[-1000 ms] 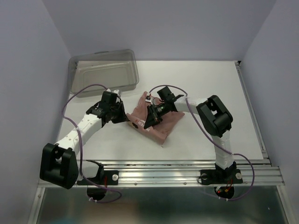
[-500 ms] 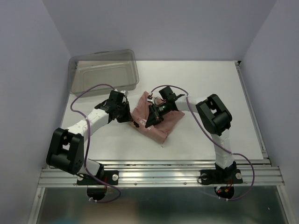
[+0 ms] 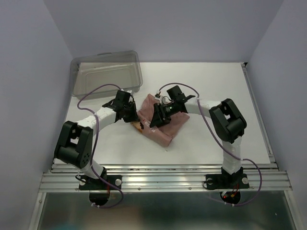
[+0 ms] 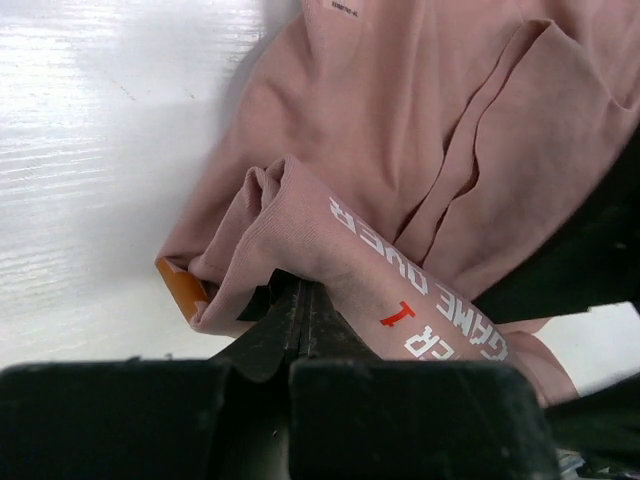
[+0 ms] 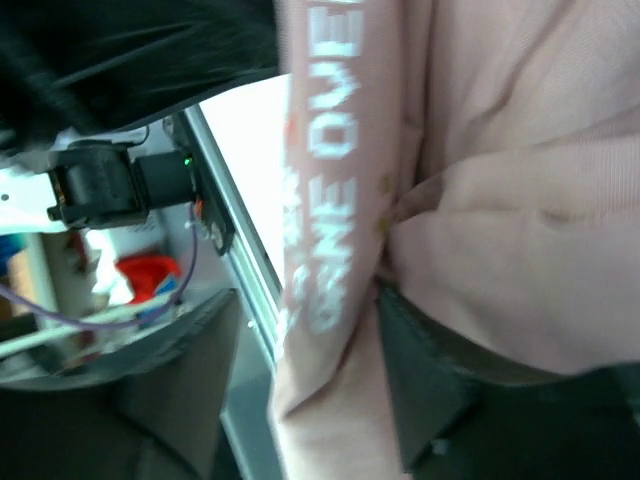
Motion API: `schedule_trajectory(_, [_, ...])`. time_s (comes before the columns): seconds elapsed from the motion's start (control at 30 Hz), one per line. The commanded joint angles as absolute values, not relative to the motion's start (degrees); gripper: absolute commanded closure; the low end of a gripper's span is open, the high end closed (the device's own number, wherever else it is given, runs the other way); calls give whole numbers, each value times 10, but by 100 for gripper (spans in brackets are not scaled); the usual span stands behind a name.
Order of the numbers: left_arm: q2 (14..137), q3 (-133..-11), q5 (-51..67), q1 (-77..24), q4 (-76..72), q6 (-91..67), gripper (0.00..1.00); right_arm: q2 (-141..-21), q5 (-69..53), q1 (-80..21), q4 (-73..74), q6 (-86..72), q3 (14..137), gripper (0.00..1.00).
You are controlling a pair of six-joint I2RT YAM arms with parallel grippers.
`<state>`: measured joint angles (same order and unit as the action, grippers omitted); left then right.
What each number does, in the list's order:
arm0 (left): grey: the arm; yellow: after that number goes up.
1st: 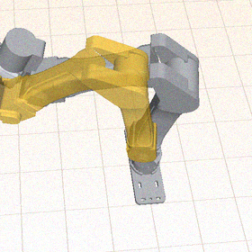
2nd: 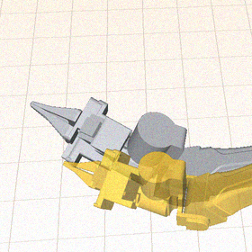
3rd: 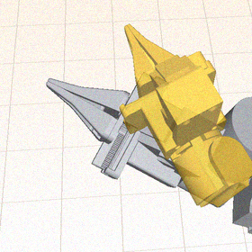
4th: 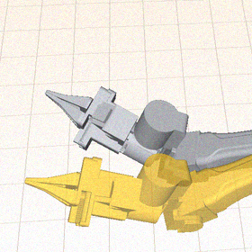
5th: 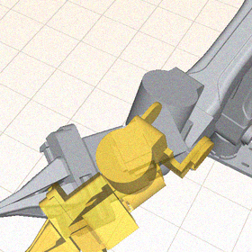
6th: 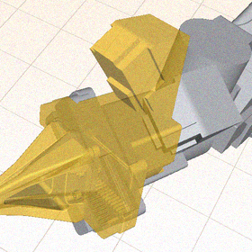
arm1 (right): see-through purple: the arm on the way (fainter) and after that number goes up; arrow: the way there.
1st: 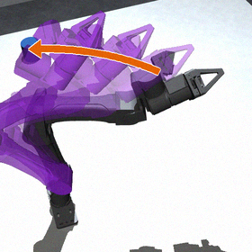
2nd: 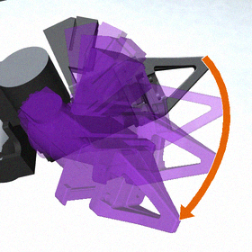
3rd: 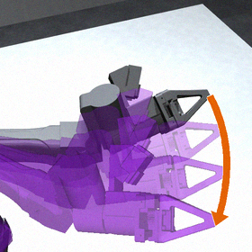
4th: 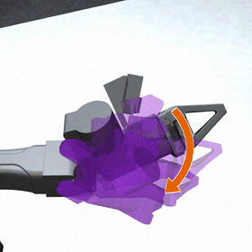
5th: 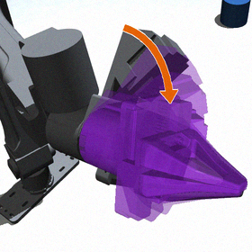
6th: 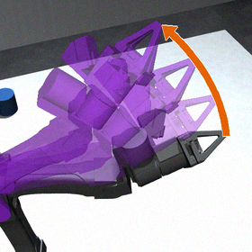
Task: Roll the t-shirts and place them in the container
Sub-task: Roll the T-shirt to the center of the board.
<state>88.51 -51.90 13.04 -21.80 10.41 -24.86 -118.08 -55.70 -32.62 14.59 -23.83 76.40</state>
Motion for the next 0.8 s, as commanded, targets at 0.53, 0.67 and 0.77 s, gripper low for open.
schedule_trajectory(0.53, [910, -562, 134, -221, 82, -250, 100, -817, -65, -489, 111, -126, 499, 15])
schedule_trajectory(0.67, [909, -563, 133, -221, 84, -250, 100, -829, -40, -504, 115, -118, 498, 15])
schedule_trajectory(0.77, [911, -565, 130, -221, 86, -249, 100, -847, -11, -523, 117, -112, 499, 15])
